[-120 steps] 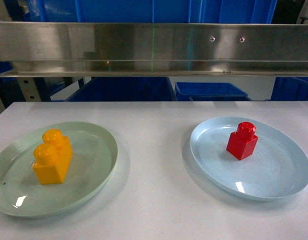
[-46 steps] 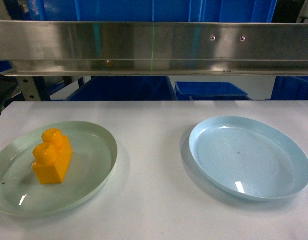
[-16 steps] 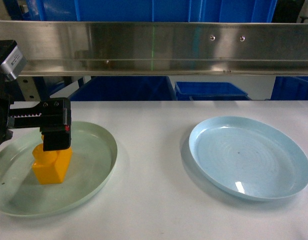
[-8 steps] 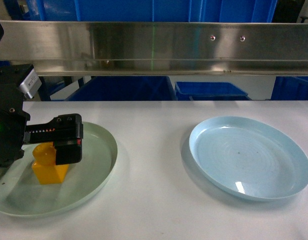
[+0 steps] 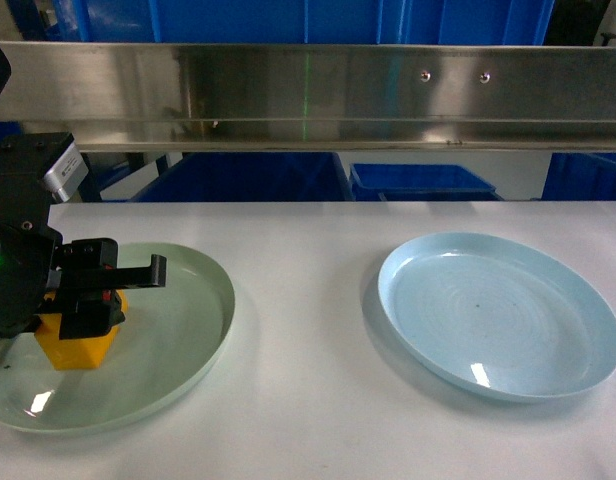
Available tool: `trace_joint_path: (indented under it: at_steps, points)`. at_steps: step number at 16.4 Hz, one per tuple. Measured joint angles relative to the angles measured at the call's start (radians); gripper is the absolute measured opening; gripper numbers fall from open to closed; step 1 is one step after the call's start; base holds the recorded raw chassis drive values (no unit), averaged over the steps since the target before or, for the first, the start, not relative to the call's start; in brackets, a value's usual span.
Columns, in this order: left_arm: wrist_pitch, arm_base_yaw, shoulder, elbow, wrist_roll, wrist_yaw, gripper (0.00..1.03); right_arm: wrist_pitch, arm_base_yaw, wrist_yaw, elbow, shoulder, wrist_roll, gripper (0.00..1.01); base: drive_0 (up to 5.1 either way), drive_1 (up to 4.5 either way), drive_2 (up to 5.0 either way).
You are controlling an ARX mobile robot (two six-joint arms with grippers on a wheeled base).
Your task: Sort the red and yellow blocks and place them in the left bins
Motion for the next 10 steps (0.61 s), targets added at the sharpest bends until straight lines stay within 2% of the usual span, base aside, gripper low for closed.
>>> trace_joint_path:
  at_steps: [4,6,7,8,9,10]
  points:
    - [0.023,0.001,0.001,0.000,0.027,0.004,0.29,0.000,0.000,0.000,0.000,0.000,0.000,0.28,0.0,0.00,0.0]
    - [0.167,0.027,-0.016,-0.028,0.082,0.000,0.28,0.000,0.000,0.000,0.000,0.000,0.000,0.28,0.0,0.00,0.0]
    - [0.243,0.052,-0.059,-0.058,0.121,-0.010,0.28,0.000,0.000,0.000,0.000,0.000,0.000,0.28,0.0,0.00,0.0]
    - [0.260,0.115,-0.175,-0.069,0.189,0.022,0.28,0.000,0.000,0.001,0.000,0.000,0.000,0.28,0.0,0.00,0.0]
    - [0.201,0.179,-0.313,-0.051,0.219,0.063,0.28,0.000,0.000,0.000,0.000,0.000,0.000,0.28,0.0,0.00,0.0]
    - [0.118,0.228,-0.412,-0.033,0.232,0.111,0.28,0.000,0.000,0.000,0.000,0.000,0.000,0.28,0.0,0.00,0.0]
